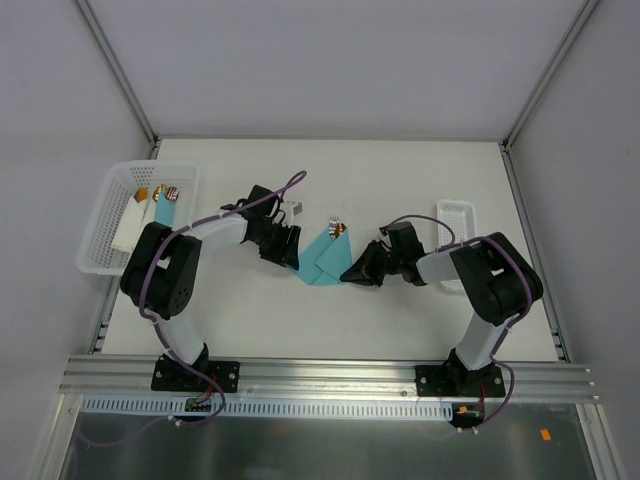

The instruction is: Place the utensils on the paper napkin and roll it up

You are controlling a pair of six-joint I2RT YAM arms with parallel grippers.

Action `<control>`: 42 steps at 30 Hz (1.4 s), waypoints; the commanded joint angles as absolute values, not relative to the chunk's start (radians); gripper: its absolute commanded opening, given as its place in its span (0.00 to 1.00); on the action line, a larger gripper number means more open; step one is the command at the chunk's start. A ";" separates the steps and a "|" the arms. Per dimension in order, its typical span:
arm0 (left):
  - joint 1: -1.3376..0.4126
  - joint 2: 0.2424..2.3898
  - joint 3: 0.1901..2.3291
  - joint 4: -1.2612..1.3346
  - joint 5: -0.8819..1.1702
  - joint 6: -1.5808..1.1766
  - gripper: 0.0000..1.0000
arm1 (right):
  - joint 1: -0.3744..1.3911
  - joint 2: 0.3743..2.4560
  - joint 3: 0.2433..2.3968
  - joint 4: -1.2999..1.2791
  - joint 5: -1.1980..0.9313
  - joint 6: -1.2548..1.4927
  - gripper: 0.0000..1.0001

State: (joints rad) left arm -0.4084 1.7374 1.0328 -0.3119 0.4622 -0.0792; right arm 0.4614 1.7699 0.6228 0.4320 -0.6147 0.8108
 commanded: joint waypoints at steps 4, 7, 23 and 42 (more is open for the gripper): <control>-0.394 1.842 1.061 -0.351 0.465 -0.086 0.47 | 0.453 1.772 0.617 0.267 -0.483 0.784 0.10; -0.394 1.882 1.062 -0.348 0.494 -0.113 0.44 | 0.453 1.772 0.620 0.262 -0.480 0.792 0.09; -0.394 1.849 1.075 -0.336 0.727 -0.192 0.22 | 0.457 1.773 0.655 0.176 -0.446 0.765 0.03; -0.456 1.827 1.117 -0.152 0.986 -0.399 0.08 | 0.489 1.776 0.745 0.005 -0.362 0.696 0.00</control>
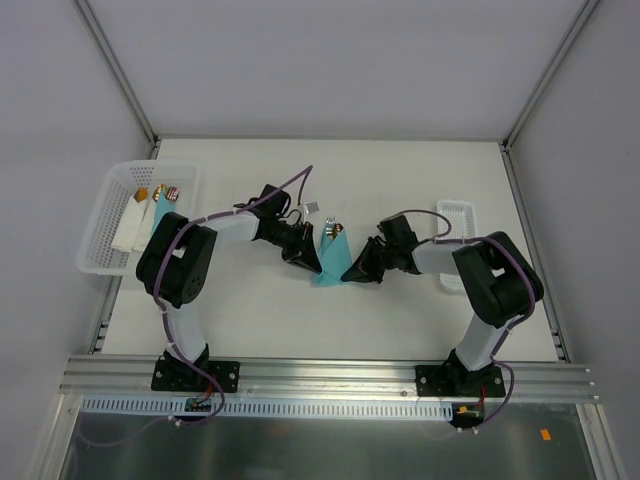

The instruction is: Place the utensils on the paper napkin and roll it up

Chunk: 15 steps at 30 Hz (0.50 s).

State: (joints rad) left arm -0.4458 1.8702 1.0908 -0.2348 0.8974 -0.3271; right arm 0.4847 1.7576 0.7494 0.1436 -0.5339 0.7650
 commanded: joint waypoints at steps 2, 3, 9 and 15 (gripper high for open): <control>-0.462 1.830 1.114 -0.108 1.012 -0.455 0.08 | 0.491 1.779 0.752 -0.024 -0.361 0.693 0.00; -0.465 1.833 1.114 -0.069 1.017 -0.472 0.08 | 0.494 1.784 0.758 -0.031 -0.360 0.690 0.00; -0.494 1.867 1.112 0.083 1.043 -0.603 0.08 | 0.499 1.801 0.765 -0.038 -0.368 0.680 0.00; -0.526 1.914 1.117 0.256 1.046 -0.715 0.08 | 0.500 1.816 0.773 -0.043 -0.379 0.670 0.00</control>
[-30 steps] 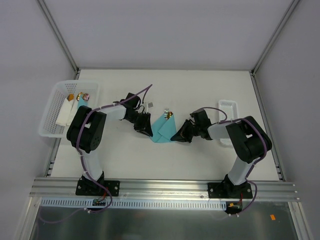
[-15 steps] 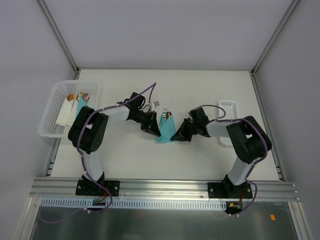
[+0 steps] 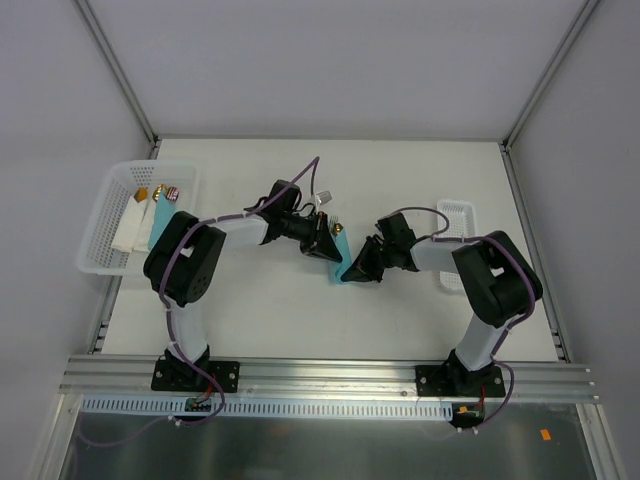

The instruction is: Place the utensils on the paper napkin and roll it up

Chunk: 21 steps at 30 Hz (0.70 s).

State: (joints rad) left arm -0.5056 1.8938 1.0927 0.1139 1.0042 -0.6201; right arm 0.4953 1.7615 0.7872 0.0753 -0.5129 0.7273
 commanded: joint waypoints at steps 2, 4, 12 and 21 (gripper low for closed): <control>-0.534 1.931 1.124 0.302 1.039 -0.741 0.08 | 0.500 1.821 0.776 -0.043 -0.385 0.669 0.00; -0.546 1.945 1.131 0.320 1.028 -0.749 0.08 | 0.500 1.822 0.778 -0.043 -0.388 0.666 0.00; -0.554 2.023 1.135 0.480 0.986 -0.845 0.09 | 0.500 1.827 0.775 -0.043 -0.397 0.660 0.00; -0.554 2.100 1.137 0.635 0.910 -0.942 0.09 | 0.500 1.829 0.776 -0.043 -0.407 0.655 0.00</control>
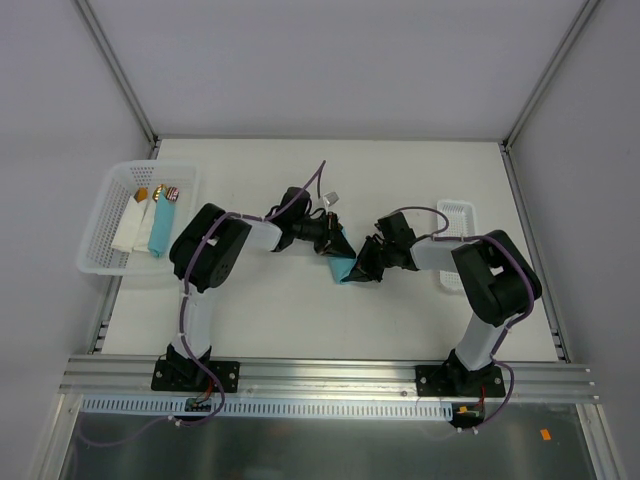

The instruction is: Place the utensils on the paper napkin and roll it up

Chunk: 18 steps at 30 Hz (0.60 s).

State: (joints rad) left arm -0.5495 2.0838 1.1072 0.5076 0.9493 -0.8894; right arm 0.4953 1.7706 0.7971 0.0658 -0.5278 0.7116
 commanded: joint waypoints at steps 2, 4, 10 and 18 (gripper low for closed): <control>-0.557 2.114 1.153 0.637 0.899 -0.943 0.09 | 0.500 1.828 0.775 -0.043 -0.408 0.653 0.00; -0.564 2.118 1.163 0.637 0.896 -0.936 0.08 | 0.502 1.832 0.775 -0.043 -0.411 0.652 0.00; -0.589 2.131 1.187 0.589 0.881 -0.899 0.08 | 0.499 1.841 0.784 -0.043 -0.417 0.647 0.00; -0.610 2.172 1.238 0.485 0.835 -0.825 0.08 | 0.499 1.845 0.785 -0.043 -0.420 0.640 0.00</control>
